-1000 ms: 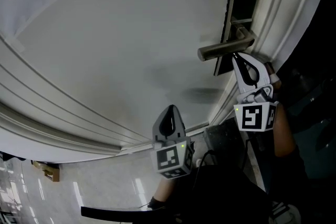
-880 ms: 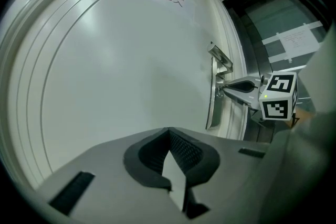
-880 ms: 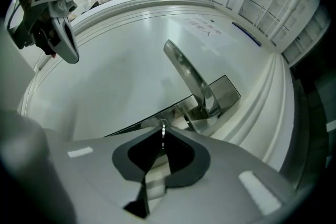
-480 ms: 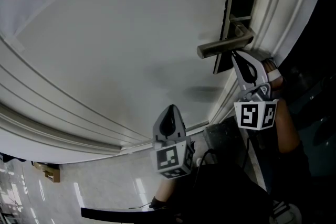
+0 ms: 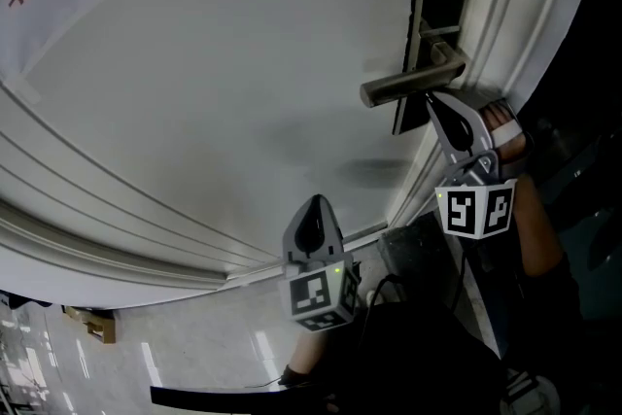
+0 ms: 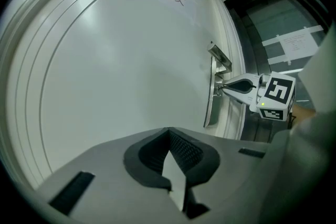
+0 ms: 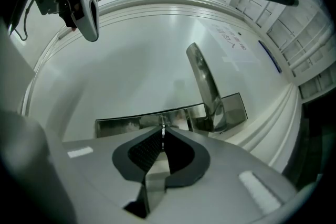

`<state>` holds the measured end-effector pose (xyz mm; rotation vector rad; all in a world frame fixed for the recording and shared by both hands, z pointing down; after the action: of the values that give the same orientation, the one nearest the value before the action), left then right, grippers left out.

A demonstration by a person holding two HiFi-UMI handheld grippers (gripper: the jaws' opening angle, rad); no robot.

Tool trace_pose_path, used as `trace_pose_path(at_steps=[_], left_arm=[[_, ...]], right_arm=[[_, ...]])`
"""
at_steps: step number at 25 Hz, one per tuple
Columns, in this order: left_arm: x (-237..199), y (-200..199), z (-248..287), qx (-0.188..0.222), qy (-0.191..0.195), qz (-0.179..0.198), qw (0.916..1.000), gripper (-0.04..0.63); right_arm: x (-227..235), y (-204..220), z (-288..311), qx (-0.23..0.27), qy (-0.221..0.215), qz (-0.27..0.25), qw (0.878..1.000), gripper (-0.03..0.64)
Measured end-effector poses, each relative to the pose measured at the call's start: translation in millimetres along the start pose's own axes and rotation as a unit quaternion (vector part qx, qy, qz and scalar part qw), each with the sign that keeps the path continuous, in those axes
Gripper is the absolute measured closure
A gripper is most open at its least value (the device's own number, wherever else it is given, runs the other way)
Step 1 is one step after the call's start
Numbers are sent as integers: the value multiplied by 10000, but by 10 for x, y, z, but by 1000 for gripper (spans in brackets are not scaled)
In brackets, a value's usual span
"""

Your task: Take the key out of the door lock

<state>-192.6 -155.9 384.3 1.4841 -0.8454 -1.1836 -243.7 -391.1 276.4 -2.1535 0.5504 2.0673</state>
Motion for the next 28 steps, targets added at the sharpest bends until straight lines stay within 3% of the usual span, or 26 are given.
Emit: trace_pose_path(at_steps=[28], left_arm=[[-8,-7,21,42,-46,-36,10000,595]], right_arm=[[-8,1,-9,-57,-126,-687,9975,604]])
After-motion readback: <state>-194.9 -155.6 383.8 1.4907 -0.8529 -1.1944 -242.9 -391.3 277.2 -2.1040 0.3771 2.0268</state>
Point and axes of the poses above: the fingertips, and each gripper's own axes: z forward along the fingers, x to its right, y out of its underside, the point moved 10 cm from there along -z, backward along the fingers, and after that the axes turned 5 degrees about x, right-handed, at the moved point
